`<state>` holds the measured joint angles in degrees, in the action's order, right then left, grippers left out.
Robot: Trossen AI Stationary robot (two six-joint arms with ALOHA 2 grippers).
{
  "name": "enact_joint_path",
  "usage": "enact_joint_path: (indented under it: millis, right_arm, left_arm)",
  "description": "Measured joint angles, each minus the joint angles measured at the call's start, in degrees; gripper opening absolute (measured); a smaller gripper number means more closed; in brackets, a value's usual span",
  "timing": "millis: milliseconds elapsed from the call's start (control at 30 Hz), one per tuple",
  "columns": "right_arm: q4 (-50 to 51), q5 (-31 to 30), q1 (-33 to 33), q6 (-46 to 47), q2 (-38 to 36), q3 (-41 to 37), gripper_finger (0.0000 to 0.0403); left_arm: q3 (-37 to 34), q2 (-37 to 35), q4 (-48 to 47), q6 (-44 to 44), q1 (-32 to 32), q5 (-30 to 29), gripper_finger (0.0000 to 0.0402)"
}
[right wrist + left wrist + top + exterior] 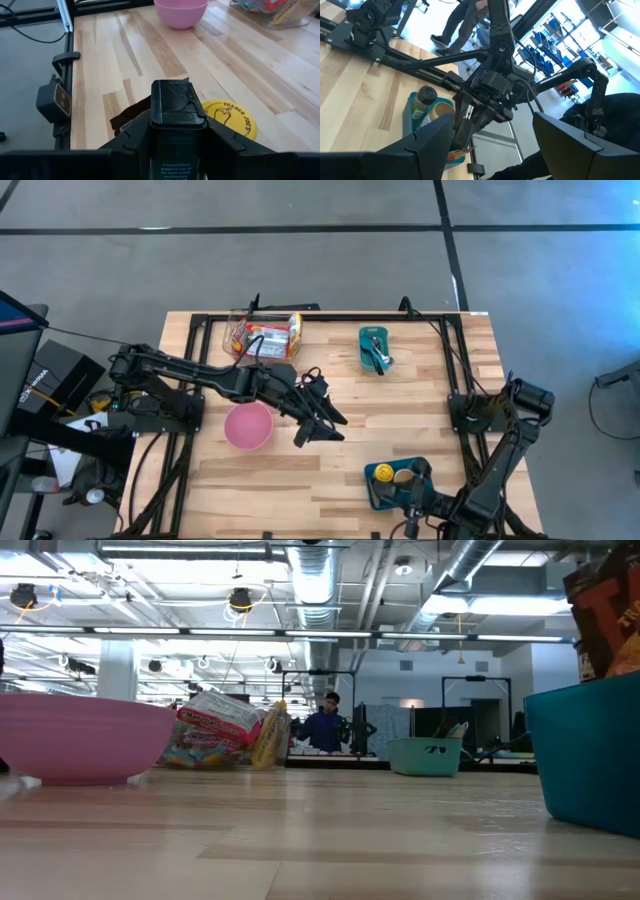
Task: Pick & Place Food Item
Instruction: Put the black seasoning can into the blue bin
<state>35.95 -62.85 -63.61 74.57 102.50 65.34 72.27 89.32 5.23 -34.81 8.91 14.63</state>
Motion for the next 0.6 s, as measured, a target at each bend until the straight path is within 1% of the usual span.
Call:
enact_joint_path:
  millis: [100, 333, 600]
  right_arm:
    - [0.0, 1.3, 0.0, -0.5, 0.0, 0.0, 0.0126]
    - [0.0, 1.4, 0.3, -3.3, 0.0, 0.0, 0.0127]
    - [0.1, 3.5, 0.4, -6.0, 0.0, 0.0, 0.0128]
  left_arm:
    - [0.0, 0.0, 0.0, 0.0, 0.0, 0.0, 0.0271]
    - [0.0, 0.0, 0.0, 0.0, 0.0, 0.0, 0.0271]
    - [0.0, 0.0, 0.0, 0.0, 0.0, 0.0, 0.0271]
